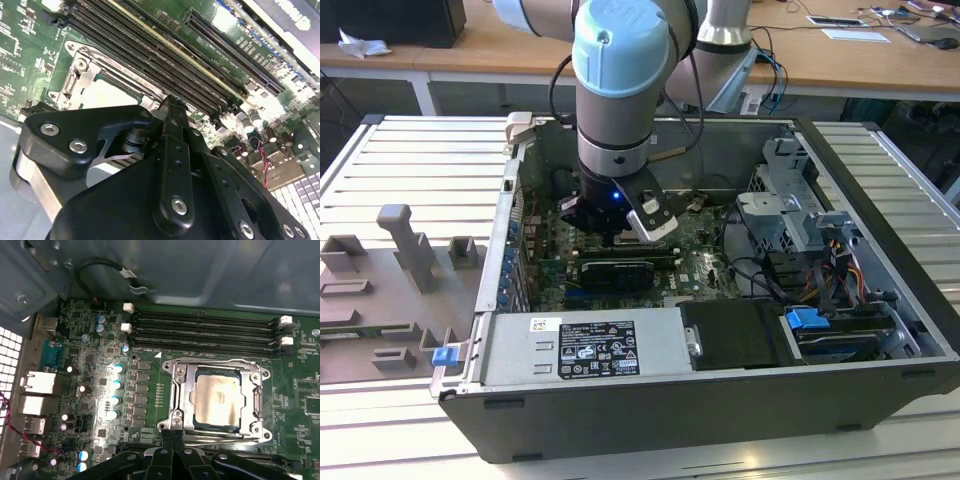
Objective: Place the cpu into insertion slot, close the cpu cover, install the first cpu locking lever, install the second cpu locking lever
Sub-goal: 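Install the second cpu locking lever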
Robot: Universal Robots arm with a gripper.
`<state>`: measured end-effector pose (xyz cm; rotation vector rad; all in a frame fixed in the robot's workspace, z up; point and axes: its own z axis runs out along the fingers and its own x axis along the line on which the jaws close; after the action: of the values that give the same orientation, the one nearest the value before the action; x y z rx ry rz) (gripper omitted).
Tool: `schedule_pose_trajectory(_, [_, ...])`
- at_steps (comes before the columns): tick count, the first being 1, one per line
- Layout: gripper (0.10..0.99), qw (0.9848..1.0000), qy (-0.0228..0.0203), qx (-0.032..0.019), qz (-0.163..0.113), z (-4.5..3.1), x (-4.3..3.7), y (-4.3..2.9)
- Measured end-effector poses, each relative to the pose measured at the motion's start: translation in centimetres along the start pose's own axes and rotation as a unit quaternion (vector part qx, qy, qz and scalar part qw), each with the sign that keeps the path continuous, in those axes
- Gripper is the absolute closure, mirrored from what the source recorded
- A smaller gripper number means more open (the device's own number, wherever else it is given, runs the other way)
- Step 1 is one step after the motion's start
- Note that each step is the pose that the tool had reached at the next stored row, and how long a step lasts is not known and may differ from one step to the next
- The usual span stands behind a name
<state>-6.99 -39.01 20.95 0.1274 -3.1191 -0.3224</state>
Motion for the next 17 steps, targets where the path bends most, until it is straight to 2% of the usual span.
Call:
schedule_pose_trajectory(6, [0.98,1.0,-0.0002,-0.0089,-0.002,0.69,0.14,-0.33])
schedule_pose_trajectory(9, [0.98,0.9998,-0.0006,-0.0179,-0.004,0.88,0.25,-0.58])
schedule_pose_trajectory(12, [0.98,0.9997,-0.0008,-0.0233,-0.006,1.03,0.41,-0.71])
schedule_pose_trajectory(17, [0.98,0.9996,-0.0007,-0.0264,-0.007,1.25,0.59,-0.76])
